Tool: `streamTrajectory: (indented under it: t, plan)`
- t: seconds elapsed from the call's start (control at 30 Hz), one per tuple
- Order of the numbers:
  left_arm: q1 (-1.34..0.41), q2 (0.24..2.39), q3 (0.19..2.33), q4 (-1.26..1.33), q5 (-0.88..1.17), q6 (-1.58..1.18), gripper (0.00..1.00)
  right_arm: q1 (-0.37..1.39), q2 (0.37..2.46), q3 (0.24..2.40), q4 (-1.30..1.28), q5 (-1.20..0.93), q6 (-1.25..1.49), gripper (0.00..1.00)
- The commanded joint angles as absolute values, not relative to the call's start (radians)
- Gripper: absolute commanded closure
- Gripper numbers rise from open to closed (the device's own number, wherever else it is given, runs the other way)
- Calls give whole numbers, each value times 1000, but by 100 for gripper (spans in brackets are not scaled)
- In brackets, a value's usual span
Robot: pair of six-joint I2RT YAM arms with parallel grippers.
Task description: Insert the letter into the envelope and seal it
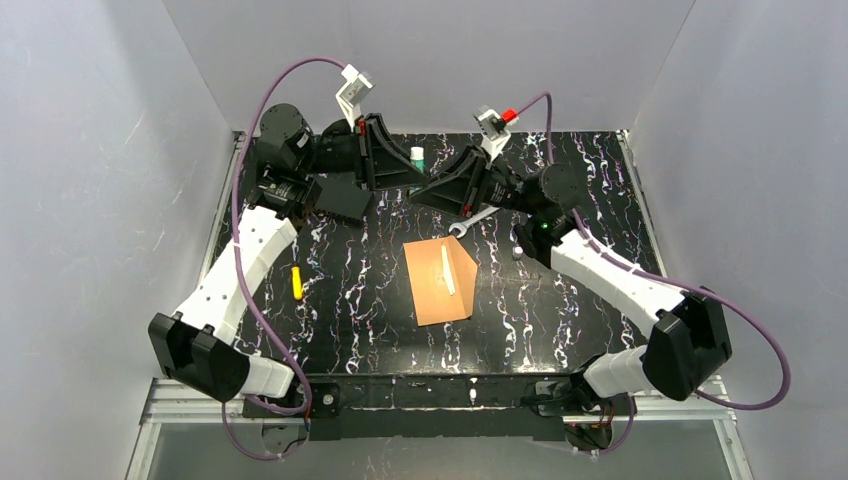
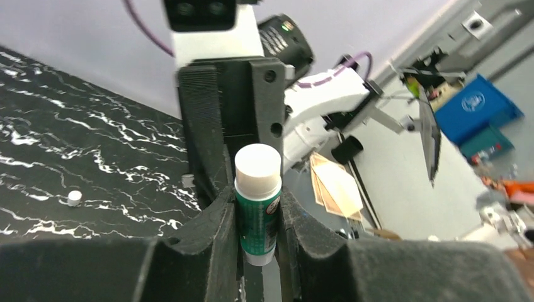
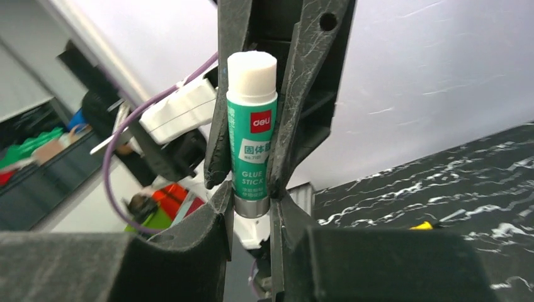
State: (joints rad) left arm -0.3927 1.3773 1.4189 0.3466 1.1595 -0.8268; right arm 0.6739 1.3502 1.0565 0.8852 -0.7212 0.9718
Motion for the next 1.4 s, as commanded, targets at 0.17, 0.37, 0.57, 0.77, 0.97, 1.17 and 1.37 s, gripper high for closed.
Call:
streamTrajectory:
  t: [0.17, 0.37, 0.57, 0.77, 0.97, 1.17, 1.37]
  plan:
    - [-396, 1344, 1388, 393, 927, -816, 100, 712, 1282, 1204, 362, -492, 632, 25]
    - [-399, 1248, 1236, 385, 465, -932, 100, 754, 1224, 1093, 417, -107, 615, 24]
    - [-401, 1195, 1198, 342, 429, -997, 100, 810, 1317, 1199, 333, -111, 594, 26]
    - [-400, 1191, 1202, 300, 444, -1001, 100, 815, 1317, 1203, 356, -43, 624, 36]
    - [-400, 1187, 1203, 279, 457, -993, 100, 815, 1332, 1251, 342, -48, 620, 30]
    - [-399, 1190, 1202, 275, 471, -989, 100, 815, 1336, 1257, 357, -83, 619, 39]
    - [-399, 1192, 1213, 268, 488, -992, 100, 815, 1350, 1281, 343, -110, 637, 87]
